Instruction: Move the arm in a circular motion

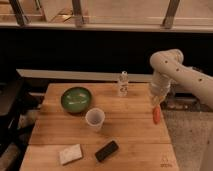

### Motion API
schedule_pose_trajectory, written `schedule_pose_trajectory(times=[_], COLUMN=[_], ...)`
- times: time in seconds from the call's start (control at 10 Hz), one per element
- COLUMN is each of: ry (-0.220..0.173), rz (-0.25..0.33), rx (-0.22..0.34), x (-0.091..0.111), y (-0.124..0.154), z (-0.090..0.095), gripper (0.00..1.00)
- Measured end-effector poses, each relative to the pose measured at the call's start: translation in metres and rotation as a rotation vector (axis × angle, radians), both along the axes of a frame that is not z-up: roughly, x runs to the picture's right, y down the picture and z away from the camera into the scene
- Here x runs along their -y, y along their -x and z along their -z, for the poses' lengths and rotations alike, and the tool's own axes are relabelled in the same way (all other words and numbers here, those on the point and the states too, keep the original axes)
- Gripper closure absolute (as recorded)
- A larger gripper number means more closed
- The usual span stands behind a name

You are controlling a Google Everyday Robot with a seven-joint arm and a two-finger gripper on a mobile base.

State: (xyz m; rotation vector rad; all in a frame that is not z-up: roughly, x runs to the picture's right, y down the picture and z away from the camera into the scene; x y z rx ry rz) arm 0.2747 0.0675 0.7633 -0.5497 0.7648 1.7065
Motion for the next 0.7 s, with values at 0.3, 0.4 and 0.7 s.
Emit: schedule_pose_trajectory(times=[0.3, 0.4, 0.7], ry=[-0.012, -0.010, 0.009], rz=[0.008, 0.022, 0.085], rx=[0.012, 0.033, 0.173], x=[0.031, 0.035, 0.030], y=[0.020, 0.031, 0.091], z=[-0.027, -0.032, -0.032], gripper=[1.00, 1.00, 1.00])
